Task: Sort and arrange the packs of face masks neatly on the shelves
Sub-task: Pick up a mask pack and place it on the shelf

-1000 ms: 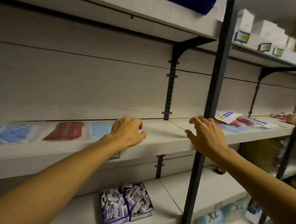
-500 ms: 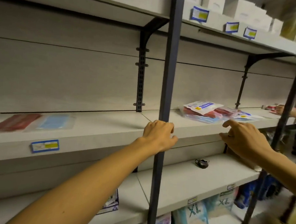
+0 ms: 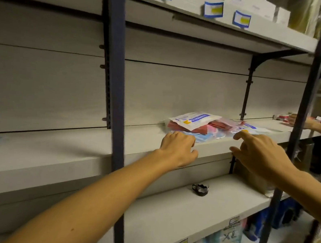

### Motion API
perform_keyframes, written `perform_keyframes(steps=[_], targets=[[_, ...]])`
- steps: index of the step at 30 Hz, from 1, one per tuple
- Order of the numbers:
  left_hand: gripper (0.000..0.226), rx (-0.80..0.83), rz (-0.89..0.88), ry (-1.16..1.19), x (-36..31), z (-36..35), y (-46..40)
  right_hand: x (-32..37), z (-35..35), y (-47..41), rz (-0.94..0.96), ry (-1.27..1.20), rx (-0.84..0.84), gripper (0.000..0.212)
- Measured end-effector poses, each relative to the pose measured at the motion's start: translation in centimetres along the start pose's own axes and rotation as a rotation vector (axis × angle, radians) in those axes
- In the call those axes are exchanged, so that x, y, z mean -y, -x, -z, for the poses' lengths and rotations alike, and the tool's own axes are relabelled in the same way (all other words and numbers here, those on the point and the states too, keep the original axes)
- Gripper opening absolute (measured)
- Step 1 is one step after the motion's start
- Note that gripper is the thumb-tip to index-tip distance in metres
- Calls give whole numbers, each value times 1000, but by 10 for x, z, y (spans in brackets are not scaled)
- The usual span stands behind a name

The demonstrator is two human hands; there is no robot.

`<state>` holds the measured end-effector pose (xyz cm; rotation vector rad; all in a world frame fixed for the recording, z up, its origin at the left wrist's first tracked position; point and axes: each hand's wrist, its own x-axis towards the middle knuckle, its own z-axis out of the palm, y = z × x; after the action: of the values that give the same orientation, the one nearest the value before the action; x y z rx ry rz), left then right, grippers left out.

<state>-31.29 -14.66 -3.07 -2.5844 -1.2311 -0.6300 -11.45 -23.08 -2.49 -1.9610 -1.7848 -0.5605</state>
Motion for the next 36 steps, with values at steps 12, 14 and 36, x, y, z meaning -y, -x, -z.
perform_keyframes(steps=[12, 14, 36], targets=[[26, -14, 98, 21, -23, -66, -190, -147, -65, -123, -15, -9, 35, 38], [26, 9, 114, 30, -27, -81, -209, -167, -78, -133, -18, -10, 41, 38], [31, 116, 377, -311, -146, -154, -346, -399, -141, -228, 74, -92, 206, 38]])
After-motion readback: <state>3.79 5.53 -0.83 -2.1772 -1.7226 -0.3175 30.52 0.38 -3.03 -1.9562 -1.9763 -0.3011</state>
